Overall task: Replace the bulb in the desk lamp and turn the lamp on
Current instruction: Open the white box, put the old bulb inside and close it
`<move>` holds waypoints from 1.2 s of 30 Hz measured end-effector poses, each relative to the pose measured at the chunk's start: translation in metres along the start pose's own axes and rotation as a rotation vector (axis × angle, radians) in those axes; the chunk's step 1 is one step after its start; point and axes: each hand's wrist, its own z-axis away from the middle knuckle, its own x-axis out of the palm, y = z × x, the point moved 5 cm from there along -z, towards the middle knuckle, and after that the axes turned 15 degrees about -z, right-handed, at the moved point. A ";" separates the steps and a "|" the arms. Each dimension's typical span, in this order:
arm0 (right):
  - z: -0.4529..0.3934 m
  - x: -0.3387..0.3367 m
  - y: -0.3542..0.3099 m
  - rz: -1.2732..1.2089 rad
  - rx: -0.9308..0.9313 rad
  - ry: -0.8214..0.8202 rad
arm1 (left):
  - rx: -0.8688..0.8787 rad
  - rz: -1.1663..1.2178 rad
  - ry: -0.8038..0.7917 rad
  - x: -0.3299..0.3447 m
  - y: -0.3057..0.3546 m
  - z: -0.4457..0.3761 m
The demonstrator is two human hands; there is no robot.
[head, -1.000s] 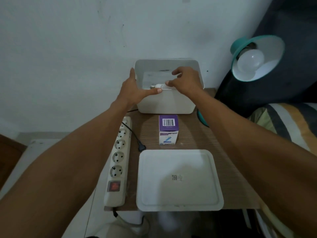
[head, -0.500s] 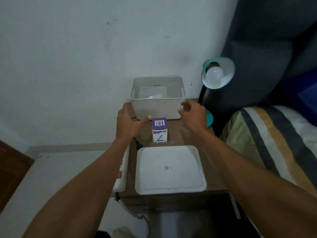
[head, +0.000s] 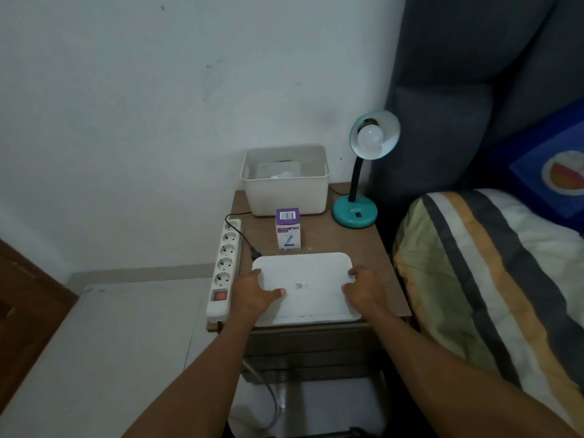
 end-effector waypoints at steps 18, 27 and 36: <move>-0.018 -0.039 -0.101 -0.243 -0.232 0.089 | 0.150 0.197 0.356 -0.096 0.048 -0.013; -0.089 -0.044 -0.207 -0.273 -0.362 0.127 | 0.233 0.240 0.452 -0.177 0.082 -0.100; -0.188 -0.006 -0.226 -0.226 -0.313 0.085 | 0.199 0.202 0.373 -0.169 0.094 -0.212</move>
